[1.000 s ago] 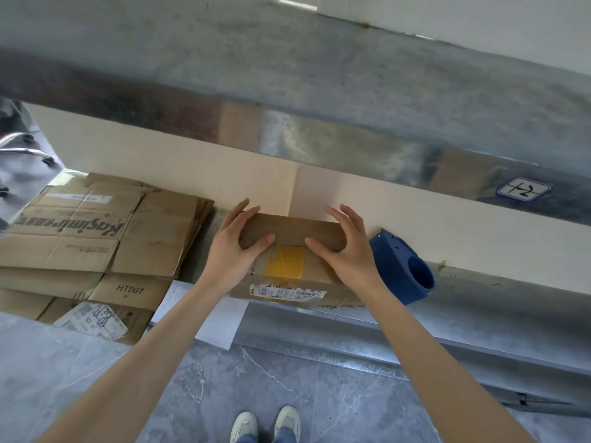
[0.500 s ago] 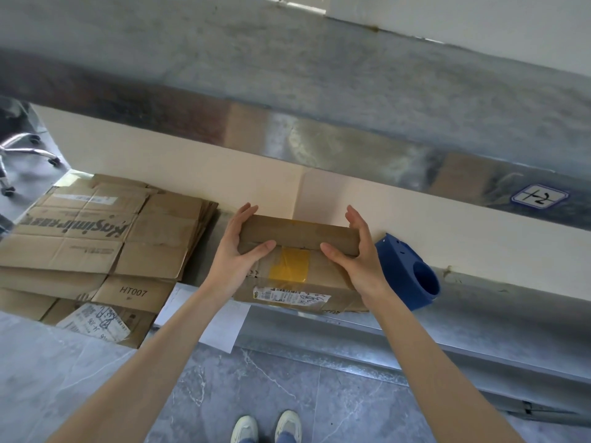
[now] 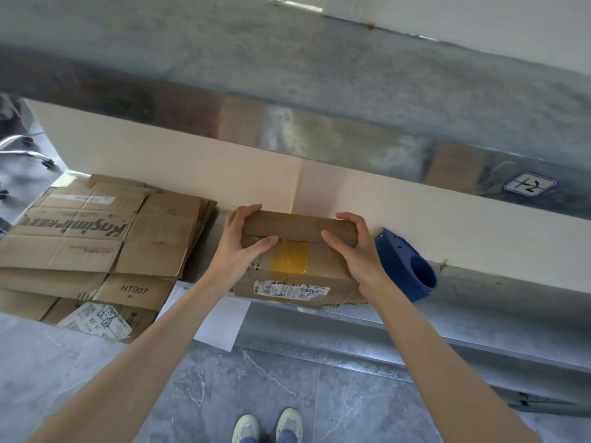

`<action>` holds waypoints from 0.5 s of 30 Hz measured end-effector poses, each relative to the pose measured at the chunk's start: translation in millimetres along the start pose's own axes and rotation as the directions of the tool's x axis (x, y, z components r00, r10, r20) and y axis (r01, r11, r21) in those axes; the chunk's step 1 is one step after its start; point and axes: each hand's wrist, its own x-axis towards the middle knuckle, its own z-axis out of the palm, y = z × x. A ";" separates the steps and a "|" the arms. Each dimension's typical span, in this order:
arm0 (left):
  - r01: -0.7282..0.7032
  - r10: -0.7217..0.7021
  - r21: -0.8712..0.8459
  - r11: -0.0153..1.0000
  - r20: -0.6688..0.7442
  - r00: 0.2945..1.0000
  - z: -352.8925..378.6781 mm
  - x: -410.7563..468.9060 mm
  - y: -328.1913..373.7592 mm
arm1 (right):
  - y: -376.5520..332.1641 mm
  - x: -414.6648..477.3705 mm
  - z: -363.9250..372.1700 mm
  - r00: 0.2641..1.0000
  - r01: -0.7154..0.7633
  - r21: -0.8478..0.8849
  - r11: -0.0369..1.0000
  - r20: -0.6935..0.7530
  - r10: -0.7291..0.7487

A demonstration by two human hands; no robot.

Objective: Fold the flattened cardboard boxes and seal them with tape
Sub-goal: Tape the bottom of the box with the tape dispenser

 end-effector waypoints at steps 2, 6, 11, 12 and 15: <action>-0.021 0.019 0.064 0.998 0.033 0.999 -5.7 4.4 1.2 | -2.5 -0.5 1.3 1.000 0.006 0.007 1.000 -0.024 -0.006; -0.099 0.118 0.247 0.964 -0.064 0.991 -10.3 10.4 2.0 | -5.0 0.7 8.6 0.993 0.010 0.025 1.000 -0.119 -0.007; -0.114 0.177 0.333 0.936 -0.166 0.970 -6.3 11.4 -3.1 | -6.1 -0.1 21.3 0.973 0.015 0.044 0.999 -0.230 -0.004; -0.115 0.175 0.332 0.936 -0.159 0.972 -7.7 12.9 -4.0 | -5.6 -1.4 22.5 0.972 0.013 0.045 0.999 -0.235 -0.002; -0.124 0.177 0.332 0.935 -0.136 0.975 -12.2 15.0 -5.1 | -5.3 -4.5 20.4 0.975 0.007 0.019 1.000 -0.221 -0.003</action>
